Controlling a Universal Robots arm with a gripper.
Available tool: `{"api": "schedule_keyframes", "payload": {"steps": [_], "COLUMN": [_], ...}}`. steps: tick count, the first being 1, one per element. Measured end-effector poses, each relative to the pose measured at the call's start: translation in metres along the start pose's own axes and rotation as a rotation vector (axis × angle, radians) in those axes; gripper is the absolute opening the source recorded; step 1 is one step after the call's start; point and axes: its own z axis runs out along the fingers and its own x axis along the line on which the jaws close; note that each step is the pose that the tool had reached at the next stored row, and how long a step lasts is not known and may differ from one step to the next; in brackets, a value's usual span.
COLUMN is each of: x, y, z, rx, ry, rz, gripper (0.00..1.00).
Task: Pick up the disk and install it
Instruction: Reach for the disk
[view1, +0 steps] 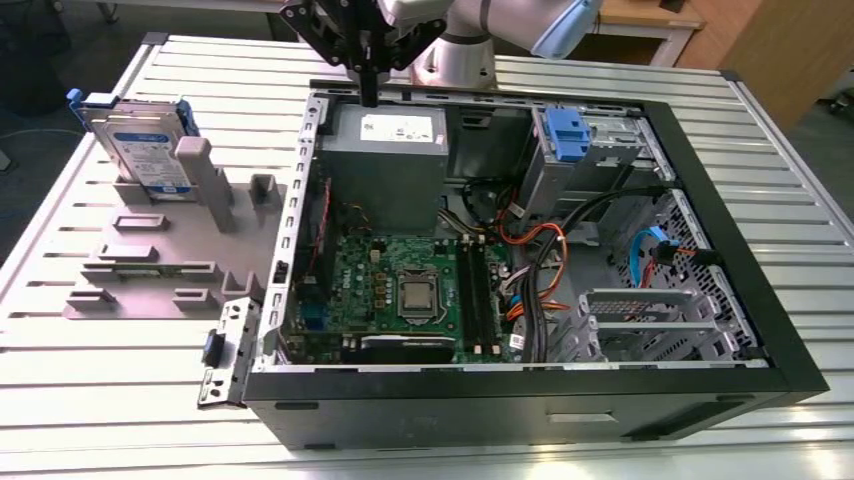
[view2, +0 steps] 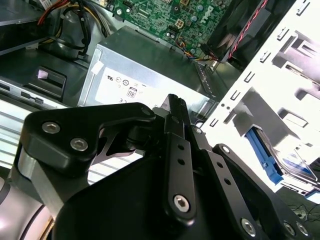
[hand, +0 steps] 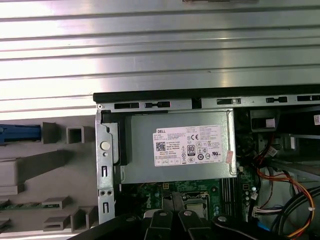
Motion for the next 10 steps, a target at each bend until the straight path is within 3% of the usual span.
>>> {"api": "schedule_keyframes", "payload": {"steps": [10], "x": [0.002], "y": [-0.0002], "z": [0.0001], "rx": [0.0001], "ry": [0.0001], "rz": [0.0], "gripper": [0.11]}}
